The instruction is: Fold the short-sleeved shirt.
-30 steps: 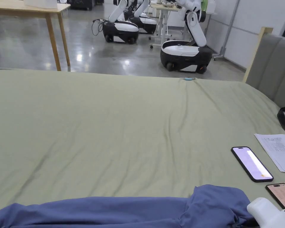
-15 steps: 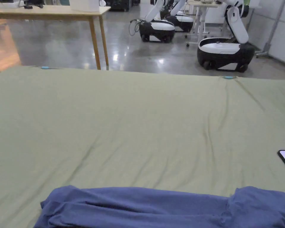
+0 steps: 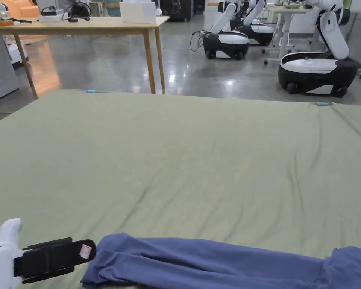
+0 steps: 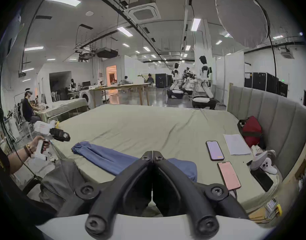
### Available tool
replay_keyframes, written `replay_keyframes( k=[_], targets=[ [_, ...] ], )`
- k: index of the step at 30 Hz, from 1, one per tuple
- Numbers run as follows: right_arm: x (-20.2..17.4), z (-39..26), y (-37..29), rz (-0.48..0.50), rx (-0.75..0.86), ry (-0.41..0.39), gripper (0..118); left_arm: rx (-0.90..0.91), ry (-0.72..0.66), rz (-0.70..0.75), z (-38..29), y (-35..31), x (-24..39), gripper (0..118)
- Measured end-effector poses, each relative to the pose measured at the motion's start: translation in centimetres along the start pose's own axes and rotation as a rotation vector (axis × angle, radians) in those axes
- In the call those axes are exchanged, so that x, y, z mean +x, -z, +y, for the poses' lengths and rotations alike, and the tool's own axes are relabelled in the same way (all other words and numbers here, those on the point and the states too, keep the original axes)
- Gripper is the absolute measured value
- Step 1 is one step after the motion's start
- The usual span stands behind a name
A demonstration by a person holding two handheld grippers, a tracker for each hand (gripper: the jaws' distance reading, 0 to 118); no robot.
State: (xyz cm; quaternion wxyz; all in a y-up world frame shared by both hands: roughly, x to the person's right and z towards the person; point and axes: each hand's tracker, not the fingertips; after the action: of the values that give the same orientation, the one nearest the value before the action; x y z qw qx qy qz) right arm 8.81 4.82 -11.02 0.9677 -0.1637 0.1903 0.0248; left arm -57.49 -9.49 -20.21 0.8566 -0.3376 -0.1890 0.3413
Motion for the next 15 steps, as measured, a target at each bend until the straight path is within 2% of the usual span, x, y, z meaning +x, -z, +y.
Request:
replay_keyframes(
  k=[6,10,13,15],
  targets=[
    [0.4,-0.2,0.8,0.002,-0.035,0.015,0,-0.087,-0.138,-0.039,1.0,5.9,-5.6,117],
    [0.6,-0.3,1.4,-0.005,-0.06,0.016,0,-0.057,-0.081,-0.138,0.8,6.5,-3.0,118],
    [0.5,-0.3,1.9,-0.004,-0.073,0.017,0,-0.16,-0.065,-0.221,0.8,8.8,-2.9,117],
    [0.5,-0.3,2.2,-0.003,-0.076,0.018,0,-0.189,0.014,-0.194,0.9,10.0,-2.6,117]
  ],
)
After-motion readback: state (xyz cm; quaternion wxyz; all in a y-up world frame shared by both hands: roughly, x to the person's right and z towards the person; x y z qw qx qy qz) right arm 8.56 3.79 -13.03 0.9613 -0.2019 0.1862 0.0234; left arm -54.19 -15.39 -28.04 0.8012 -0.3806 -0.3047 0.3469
